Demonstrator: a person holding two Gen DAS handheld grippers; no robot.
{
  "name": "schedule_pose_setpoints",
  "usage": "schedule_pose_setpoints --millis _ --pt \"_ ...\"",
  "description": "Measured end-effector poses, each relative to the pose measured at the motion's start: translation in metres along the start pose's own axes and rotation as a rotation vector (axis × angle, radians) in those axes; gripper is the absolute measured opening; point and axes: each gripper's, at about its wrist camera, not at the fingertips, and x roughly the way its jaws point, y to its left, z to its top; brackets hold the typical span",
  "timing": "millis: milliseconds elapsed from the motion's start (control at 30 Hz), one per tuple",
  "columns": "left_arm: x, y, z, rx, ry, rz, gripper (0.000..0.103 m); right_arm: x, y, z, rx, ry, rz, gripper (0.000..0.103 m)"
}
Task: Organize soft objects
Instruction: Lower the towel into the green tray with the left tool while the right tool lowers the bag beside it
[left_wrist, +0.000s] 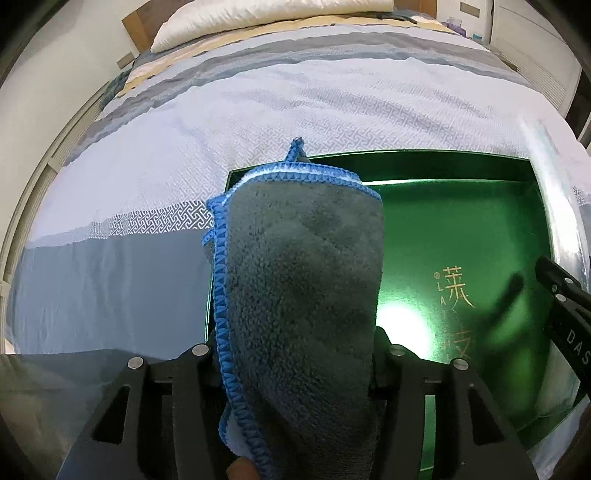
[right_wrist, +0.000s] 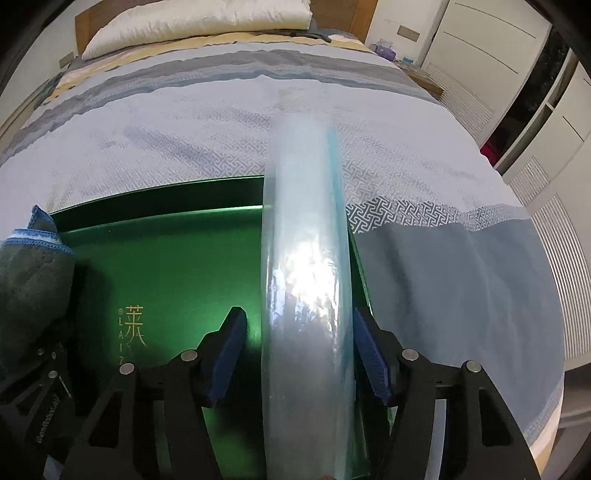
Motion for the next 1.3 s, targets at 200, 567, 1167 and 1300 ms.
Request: schedule_pose_setpoints --millis 200,567,1167,1300 --pt "-0.013 -0.003 -0.003 0.010 -0.053 0.021 0.049 -0.008 -0.007 -0.001 0.015 -0.029 0.025 0.060" --pt "-0.021 -0.003 -0.003 -0.009 -0.043 0.008 0.058 -0.036 -0.008 -0.006 -0.001 -0.061 0.031 0.060" --pt "-0.016 0.001 -0.003 -0.020 -0.030 0.022 0.066 -0.029 -0.005 -0.008 -0.002 -0.058 0.035 0.060" --pt "-0.016 -0.001 -0.002 -0.016 -0.033 0.023 0.067 -0.028 -0.003 -0.007 -0.013 -0.060 0.032 0.060"
